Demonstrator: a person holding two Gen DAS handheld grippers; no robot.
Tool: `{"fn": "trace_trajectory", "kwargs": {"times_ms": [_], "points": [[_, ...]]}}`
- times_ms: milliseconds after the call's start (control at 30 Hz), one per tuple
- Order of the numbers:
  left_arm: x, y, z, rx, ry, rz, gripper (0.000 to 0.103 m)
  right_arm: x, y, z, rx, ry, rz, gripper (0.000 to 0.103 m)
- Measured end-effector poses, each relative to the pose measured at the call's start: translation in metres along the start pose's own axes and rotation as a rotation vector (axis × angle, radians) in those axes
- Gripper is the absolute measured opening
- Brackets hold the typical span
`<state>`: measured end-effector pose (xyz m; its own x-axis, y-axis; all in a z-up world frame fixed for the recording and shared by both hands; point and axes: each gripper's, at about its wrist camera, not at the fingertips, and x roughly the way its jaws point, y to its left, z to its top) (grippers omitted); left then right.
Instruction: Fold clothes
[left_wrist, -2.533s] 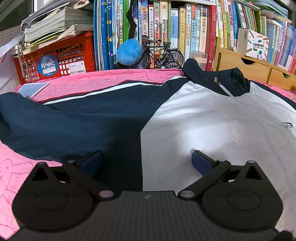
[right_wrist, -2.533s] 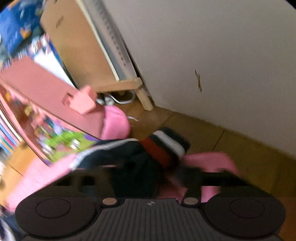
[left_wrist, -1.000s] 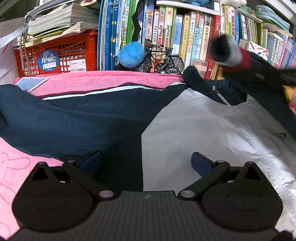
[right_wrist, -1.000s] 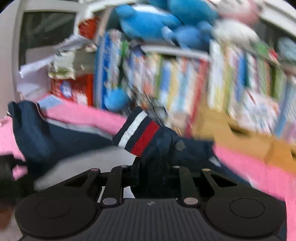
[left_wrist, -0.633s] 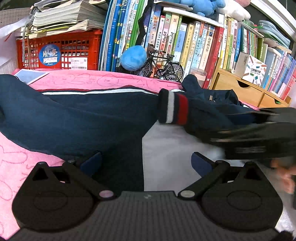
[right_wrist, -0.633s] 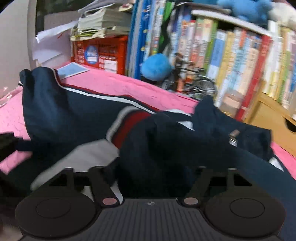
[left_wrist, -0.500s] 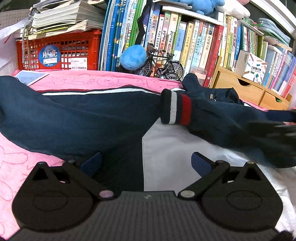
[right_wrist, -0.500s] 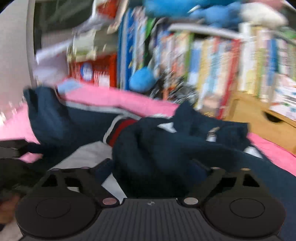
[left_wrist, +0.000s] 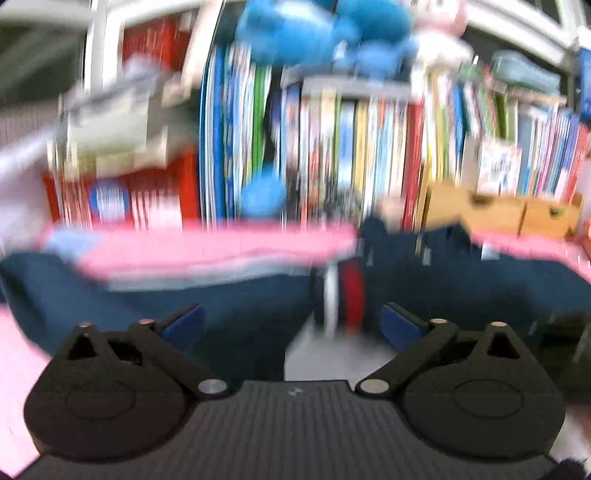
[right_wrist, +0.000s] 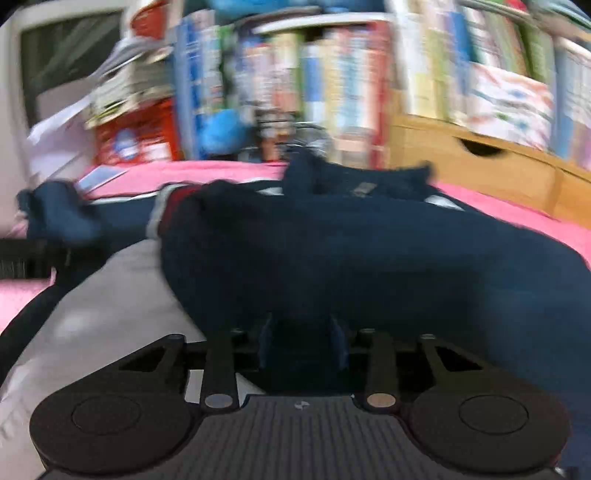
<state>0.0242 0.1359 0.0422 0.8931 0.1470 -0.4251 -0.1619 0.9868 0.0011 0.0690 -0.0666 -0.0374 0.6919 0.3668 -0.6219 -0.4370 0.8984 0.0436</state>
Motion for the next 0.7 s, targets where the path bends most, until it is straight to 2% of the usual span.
{"fn": "trace_trajectory", "kwargs": {"times_ms": [33, 100, 233, 267, 333, 367, 433, 533, 600, 633, 667, 700], "points": [[0.008, -0.008, 0.006, 0.026, 0.002, 0.018, 0.103, 0.003, 0.01, 0.002, -0.026, -0.004, 0.014, 0.048], [0.024, -0.024, 0.019, 0.078, 0.005, 0.055, 0.103, 0.005, 0.022, 0.004, -0.048, -0.007, 0.083, 0.049], [0.077, -0.037, 0.002, 0.196, 0.142, 0.204, 0.103, -0.007, 0.029, 0.004, -0.024, 0.019, 0.186, 0.049], [0.088, -0.035, -0.007, 0.208, 0.177, 0.236, 0.103, -0.014, 0.027, 0.003, -0.009, 0.031, 0.198, 0.05], [0.091, -0.021, -0.019, 0.137, 0.181, 0.204, 0.103, -0.04, 0.014, -0.006, -0.033, 0.015, 0.141, 0.062], [0.09, -0.012, -0.02, 0.086, 0.19, 0.177, 0.103, -0.053, 0.007, -0.011, -0.048, 0.006, 0.109, 0.066], [0.092, 0.0, -0.022, 0.021, 0.208, 0.136, 0.103, -0.08, -0.006, -0.025, -0.135, -0.028, -0.045, 0.074], [0.093, -0.002, -0.023, 0.031, 0.203, 0.142, 0.103, -0.107, -0.025, -0.054, -0.291, -0.045, -0.323, 0.086], [0.092, -0.006, -0.024, 0.05, 0.197, 0.15, 0.103, -0.107, -0.044, -0.068, -0.365, -0.008, -0.49, 0.087], [0.091, -0.008, -0.024, 0.055, 0.196, 0.149, 0.103, -0.106, -0.055, -0.075, -0.397, 0.008, -0.572, 0.091], [0.09, -0.009, -0.024, 0.061, 0.194, 0.148, 0.103, -0.105, -0.079, -0.078, -0.365, 0.004, -0.638, 0.097], [0.089, -0.011, -0.024, 0.067, 0.192, 0.147, 0.103, -0.109, -0.105, -0.075, -0.248, -0.015, -0.601, 0.103]]}}
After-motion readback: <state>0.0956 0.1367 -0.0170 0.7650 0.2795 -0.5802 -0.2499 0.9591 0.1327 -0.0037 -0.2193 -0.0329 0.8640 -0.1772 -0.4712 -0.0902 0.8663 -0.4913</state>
